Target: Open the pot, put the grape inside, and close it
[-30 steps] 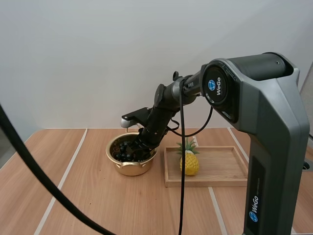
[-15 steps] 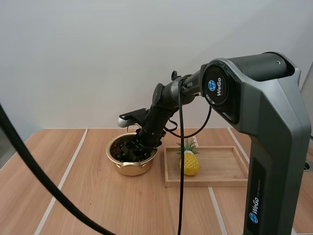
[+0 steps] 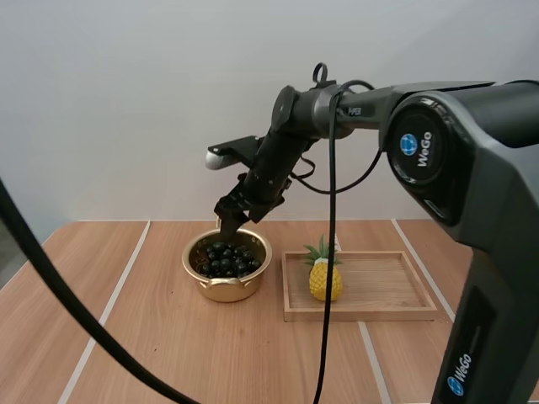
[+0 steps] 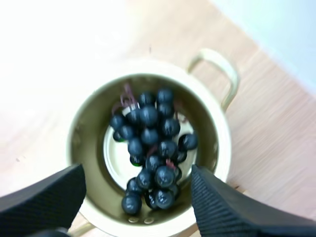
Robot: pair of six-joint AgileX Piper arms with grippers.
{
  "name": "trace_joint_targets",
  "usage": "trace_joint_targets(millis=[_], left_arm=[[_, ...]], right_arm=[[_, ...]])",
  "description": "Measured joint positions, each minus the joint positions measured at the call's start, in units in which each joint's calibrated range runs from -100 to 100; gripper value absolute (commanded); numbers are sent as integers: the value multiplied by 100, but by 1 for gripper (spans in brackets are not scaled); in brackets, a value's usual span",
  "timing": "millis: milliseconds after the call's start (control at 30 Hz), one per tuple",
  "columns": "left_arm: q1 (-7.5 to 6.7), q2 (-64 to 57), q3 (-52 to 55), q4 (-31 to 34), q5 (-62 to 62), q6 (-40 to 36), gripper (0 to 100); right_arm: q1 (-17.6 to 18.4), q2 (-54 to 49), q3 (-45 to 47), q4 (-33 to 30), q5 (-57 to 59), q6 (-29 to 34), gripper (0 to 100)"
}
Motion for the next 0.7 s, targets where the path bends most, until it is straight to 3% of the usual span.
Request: trace_joint_targets(millis=[267, 467, 700], left_arm=[[0, 0, 0, 0, 28, 0, 0], [0, 0, 0, 4, 34, 0, 0], [0, 50, -12, 183, 200, 0, 0]], right_arm=[[0, -844, -563, -34, 170, 229, 100], [-9, -1646, -617, -541, -507, 851, 100], [-388, -2421, -634, -964, -1100, 1282, 100]])
